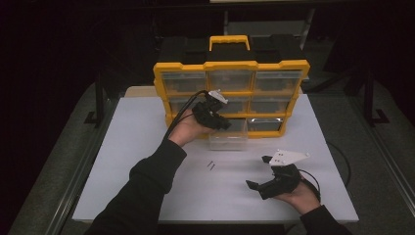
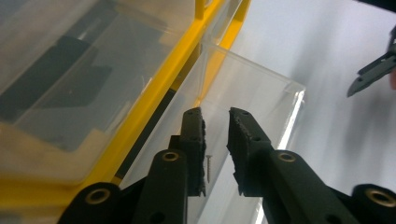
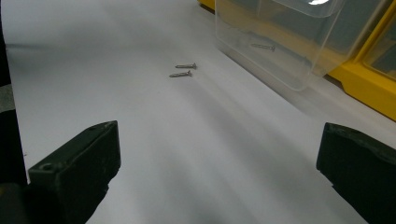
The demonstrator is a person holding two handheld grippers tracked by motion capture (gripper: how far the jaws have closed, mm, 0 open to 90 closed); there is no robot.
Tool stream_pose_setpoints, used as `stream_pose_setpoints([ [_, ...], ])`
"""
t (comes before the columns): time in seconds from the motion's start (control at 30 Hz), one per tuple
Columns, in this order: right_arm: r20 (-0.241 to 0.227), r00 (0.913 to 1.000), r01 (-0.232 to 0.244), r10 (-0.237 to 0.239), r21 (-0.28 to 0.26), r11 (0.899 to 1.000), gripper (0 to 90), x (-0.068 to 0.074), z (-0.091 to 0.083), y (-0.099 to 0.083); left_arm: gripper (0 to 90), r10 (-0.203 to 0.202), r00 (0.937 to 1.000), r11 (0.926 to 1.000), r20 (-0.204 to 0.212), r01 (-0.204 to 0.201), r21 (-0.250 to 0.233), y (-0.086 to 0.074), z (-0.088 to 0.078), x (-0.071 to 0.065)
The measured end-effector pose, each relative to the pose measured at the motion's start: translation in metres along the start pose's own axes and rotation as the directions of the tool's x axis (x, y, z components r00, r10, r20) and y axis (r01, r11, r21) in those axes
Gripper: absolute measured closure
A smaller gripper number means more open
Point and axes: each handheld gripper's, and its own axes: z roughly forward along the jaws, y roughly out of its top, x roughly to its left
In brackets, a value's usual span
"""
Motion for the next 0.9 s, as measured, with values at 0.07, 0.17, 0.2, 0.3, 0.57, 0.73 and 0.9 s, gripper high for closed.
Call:
stream_pose_setpoints([
  [0.07, 0.0, 1.0, 0.001, -0.001, 0.0, 1.0, 0.0, 0.0, 0.0, 0.0, 72.0, 0.0, 1.0, 1.0, 0.0, 0.0, 0.0, -0.001, -0.006, 0.0],
  [0.17, 0.0, 1.0, 0.001, -0.001, -0.001, 1.0, 0.0, 0.0, 0.0, 0.0, 68.2, -0.014, 0.9998, 0.9997, 0.012, 0.014, -0.022, -0.006, -0.015, 0.0],
  [0.2, 0.0, 1.0, 0.0, 0.0, -0.001, 1.0, 0.0, 0.0, 0.0, 0.0, 67.1, -0.018, 0.9998, 0.9995, 0.01, 0.019, -0.024, -0.008, -0.019, -0.001],
  [0.3, 0.001, 1.0, 0.0, 0.0, -0.001, 1.0, 0.0, 0.0, 0.0, 0.0, 63.3, -0.03, 0.9995, 0.999, 0.009, 0.03, -0.033, -0.014, -0.027, 0.0],
  [0.57, 0.001, 1.0, 0.002, -0.002, 0.004, 1.0, 0.0, 0.001, 0.001, 0.0, 49.7, -0.058, 0.9983, 0.9967, -0.002, 0.058, -0.057, -0.034, -0.045, 0.001],
  [0.73, 0.002, 1.0, 0.002, -0.002, 0.008, 1.0, 0.0, 0.001, 0.002, 0.0, 42.5, -0.079, 0.9967, 0.9954, -0.018, 0.078, -0.056, -0.051, -0.051, 0.003],
  [0.9, 0.002, 1.0, 0.002, -0.002, 0.005, 1.0, 0.0, 0.001, 0.001, 0.0, 35.4, -0.093, 0.9954, 0.994, -0.024, 0.091, -0.061, -0.062, -0.053, 0.005],
])
